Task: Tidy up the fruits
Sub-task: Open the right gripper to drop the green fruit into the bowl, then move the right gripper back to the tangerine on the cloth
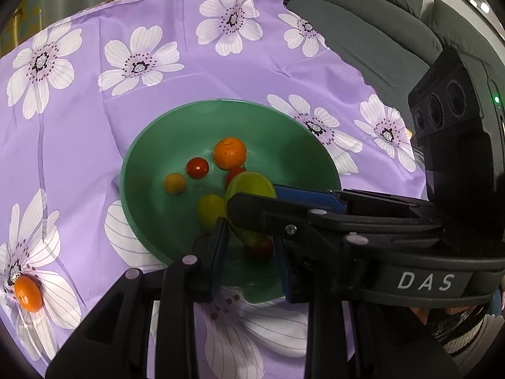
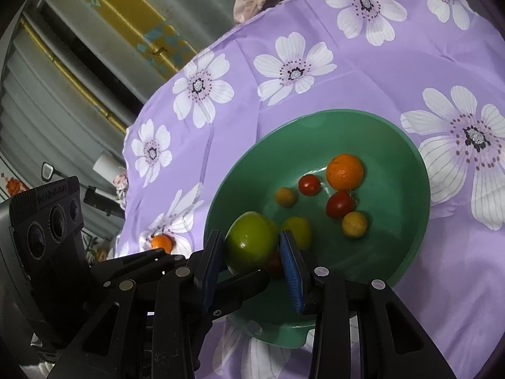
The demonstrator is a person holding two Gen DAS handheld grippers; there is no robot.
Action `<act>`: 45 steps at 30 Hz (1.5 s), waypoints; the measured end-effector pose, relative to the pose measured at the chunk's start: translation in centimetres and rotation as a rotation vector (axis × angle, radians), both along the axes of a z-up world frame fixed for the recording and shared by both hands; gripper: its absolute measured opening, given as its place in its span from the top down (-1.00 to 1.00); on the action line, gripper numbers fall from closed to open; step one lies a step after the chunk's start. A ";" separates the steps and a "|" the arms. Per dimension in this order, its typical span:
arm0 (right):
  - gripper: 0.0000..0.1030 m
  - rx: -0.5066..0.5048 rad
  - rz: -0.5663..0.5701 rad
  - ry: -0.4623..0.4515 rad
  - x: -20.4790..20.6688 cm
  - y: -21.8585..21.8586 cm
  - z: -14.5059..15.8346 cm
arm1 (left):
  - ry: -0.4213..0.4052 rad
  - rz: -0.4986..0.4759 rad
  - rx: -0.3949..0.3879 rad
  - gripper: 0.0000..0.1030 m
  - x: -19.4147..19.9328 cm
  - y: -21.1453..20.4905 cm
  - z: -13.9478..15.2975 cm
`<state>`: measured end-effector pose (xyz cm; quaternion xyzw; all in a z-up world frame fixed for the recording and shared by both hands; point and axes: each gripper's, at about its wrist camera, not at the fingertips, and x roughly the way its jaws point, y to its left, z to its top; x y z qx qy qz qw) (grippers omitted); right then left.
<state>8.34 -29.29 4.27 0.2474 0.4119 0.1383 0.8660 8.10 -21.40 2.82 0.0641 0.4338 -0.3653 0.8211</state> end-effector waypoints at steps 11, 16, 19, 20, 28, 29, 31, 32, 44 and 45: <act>0.24 -0.013 -0.001 0.008 0.3 0.0 -0.2 | 0.013 0.004 -0.001 0.45 0.1 -0.1 -0.2; 0.24 -0.041 -0.001 0.010 0.3 0.1 -0.3 | 0.014 0.007 0.008 0.44 0.1 -0.3 -0.5; 0.24 -0.040 0.000 0.011 0.3 0.2 -0.3 | 0.006 0.003 0.012 0.44 0.2 -0.3 -0.5; 0.24 -0.041 0.001 0.011 0.2 0.3 -0.3 | 0.005 0.003 0.013 0.44 0.2 -0.3 -0.6; 0.24 -0.039 -0.007 0.015 0.2 0.2 -0.4 | 0.010 0.013 0.012 0.44 0.3 -0.2 -0.7; 0.24 -0.040 -0.010 0.017 0.2 0.2 -0.4 | 0.009 0.020 0.011 0.45 0.4 -0.1 -0.7; 0.24 -0.035 -0.014 0.021 0.2 0.0 -0.5 | 0.018 0.031 0.003 0.45 0.5 0.2 -0.7; 0.24 -0.033 -0.015 0.022 0.2 -0.1 -0.4 | 0.020 0.035 0.001 0.44 0.6 0.3 -0.7; 0.15 -0.011 -0.035 0.014 -1.6 -0.3 0.4 | -0.069 0.101 0.042 -0.12 -2.6 2.8 0.3; 0.15 -0.009 -0.036 0.013 -1.8 -0.3 0.5 | -0.074 0.112 0.048 -0.12 -3.1 3.4 0.2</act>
